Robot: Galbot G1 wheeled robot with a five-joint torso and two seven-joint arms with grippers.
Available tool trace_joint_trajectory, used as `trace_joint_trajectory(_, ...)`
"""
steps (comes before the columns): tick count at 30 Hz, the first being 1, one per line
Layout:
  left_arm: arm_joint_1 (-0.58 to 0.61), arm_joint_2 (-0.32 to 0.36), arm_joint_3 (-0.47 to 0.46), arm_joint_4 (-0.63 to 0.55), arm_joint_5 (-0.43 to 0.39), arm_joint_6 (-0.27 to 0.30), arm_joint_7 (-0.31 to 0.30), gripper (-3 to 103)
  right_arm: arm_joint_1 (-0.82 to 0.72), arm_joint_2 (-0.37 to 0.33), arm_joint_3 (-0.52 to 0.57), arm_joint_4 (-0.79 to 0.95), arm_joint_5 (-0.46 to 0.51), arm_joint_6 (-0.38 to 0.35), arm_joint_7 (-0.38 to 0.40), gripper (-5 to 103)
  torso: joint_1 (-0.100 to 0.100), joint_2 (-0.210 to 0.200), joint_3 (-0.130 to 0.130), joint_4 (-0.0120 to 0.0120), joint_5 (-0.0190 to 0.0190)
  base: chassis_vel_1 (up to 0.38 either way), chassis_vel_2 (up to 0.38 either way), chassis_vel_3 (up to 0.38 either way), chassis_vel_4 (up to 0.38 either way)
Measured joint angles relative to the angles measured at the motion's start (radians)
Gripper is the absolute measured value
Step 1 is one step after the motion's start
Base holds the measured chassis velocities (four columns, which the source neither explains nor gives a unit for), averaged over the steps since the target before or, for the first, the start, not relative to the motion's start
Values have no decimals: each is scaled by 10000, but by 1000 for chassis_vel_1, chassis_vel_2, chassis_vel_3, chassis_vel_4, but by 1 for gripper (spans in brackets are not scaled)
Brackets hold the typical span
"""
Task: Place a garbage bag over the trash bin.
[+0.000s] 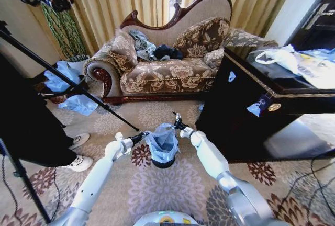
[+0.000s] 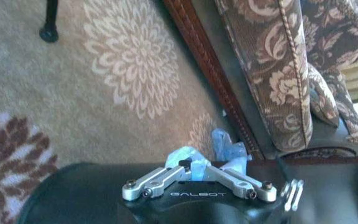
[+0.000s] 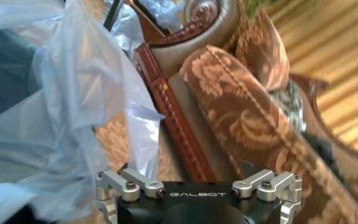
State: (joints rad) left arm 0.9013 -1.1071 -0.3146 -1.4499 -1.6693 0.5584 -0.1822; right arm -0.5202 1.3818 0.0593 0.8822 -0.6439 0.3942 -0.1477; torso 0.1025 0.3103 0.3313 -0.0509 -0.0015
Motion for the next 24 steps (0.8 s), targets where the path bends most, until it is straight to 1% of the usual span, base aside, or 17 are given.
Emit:
trace_joint_trajectory(1,11,15,-65,35,-15,-7,2,0,-70,-53,-74,76,388,-200,-30,100,0,0,0,-1,1,0,0,0,0)
trace_joint_trajectory(2,21,16,-118,75,-39,-17,0,0,-102,-74,-115,115,576,-312,-31,100,-1,0,0,0,0,0,0,0,0)
trace_joint_trajectory(3,49,-9,-247,158,-129,-37,-46,0,-187,-111,-219,237,1005,-631,-33,100,-1,0,0,0,0,0,0,0,0)
trace_joint_trajectory(4,75,-44,-323,198,-178,-48,-96,0,-209,-116,-228,263,1054,-693,-35,100,0,0,0,2,1,0,0,0,0)
trace_joint_trajectory(6,118,-85,-374,211,-199,-56,-131,0,-208,-101,-209,255,967,-695,-14,100,0,0,0,2,-1,0,0,0,0)
trace_joint_trajectory(8,216,-189,-418,207,-194,-106,-142,0,-127,-20,-157,125,697,-662,295,100,0,0,0,2,-3,0,0,0,0)
trace_joint_trajectory(9,216,-189,-418,207,-194,-106,-142,0,-127,-20,-157,125,697,-662,295,100,0,0,0,2,-3,0,0,0,0)
trace_joint_trajectory(13,164,-349,-373,267,-18,-154,-93,0,147,221,-188,-136,428,-868,716,100,0,0,0,2,-3,0,0,0,0)
trace_joint_trajectory(19,-60,-385,-302,251,38,-155,-13,0,400,347,-319,-288,373,-1123,746,100,-1,0,0,1,-1,0,0,0,0)
trace_joint_trajectory(24,-346,-426,-271,450,42,-169,27,0,728,619,-343,-784,269,-1414,559,100,0,0,0,3,-1,0,0,0,0)
